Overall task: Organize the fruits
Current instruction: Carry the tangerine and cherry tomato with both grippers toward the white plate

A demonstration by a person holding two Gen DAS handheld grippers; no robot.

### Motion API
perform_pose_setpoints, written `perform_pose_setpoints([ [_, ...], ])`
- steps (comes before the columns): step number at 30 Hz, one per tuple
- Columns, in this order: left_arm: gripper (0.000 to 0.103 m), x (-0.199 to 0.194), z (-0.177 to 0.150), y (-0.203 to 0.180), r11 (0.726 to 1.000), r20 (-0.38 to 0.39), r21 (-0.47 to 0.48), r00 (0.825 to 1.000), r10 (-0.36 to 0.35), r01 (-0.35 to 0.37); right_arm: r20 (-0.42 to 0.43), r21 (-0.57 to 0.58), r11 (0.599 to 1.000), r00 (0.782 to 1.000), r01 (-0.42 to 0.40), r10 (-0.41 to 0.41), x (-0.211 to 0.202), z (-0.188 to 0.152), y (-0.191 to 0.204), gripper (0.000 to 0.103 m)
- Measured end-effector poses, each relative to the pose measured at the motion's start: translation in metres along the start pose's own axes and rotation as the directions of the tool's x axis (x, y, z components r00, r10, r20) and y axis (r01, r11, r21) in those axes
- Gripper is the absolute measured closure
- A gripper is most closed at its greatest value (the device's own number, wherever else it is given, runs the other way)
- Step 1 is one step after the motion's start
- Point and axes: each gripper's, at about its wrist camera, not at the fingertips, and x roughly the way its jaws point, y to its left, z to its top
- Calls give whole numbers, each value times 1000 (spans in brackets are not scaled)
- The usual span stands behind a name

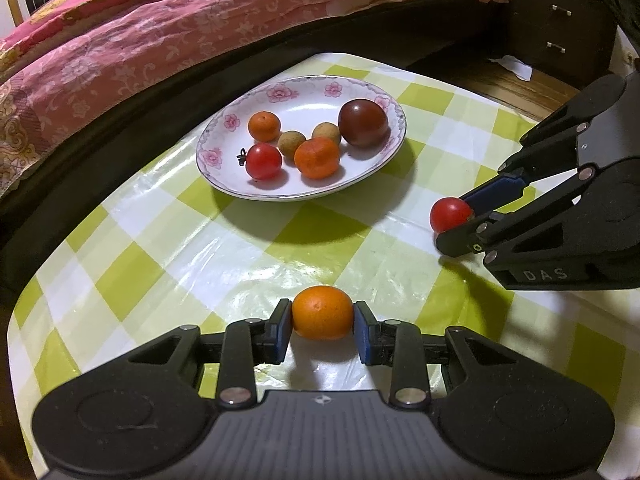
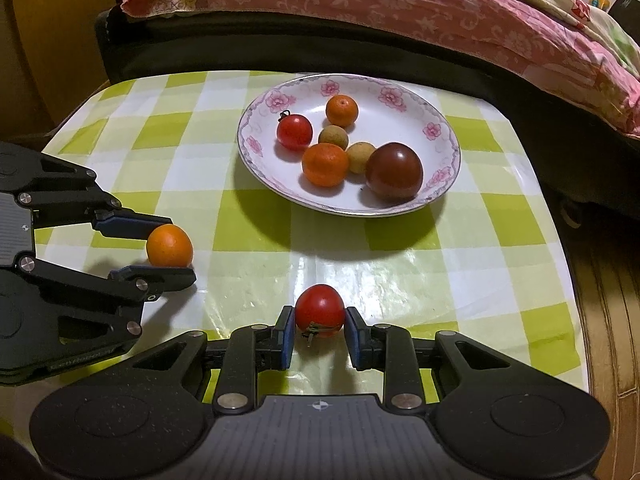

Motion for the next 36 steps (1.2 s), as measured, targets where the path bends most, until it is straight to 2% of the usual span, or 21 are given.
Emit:
perform_pose_setpoints([
  [36,63,-9,19,4,999,58,10,997,50,-50,89,18,1000,996,14,-15,-16,23,-5,80],
])
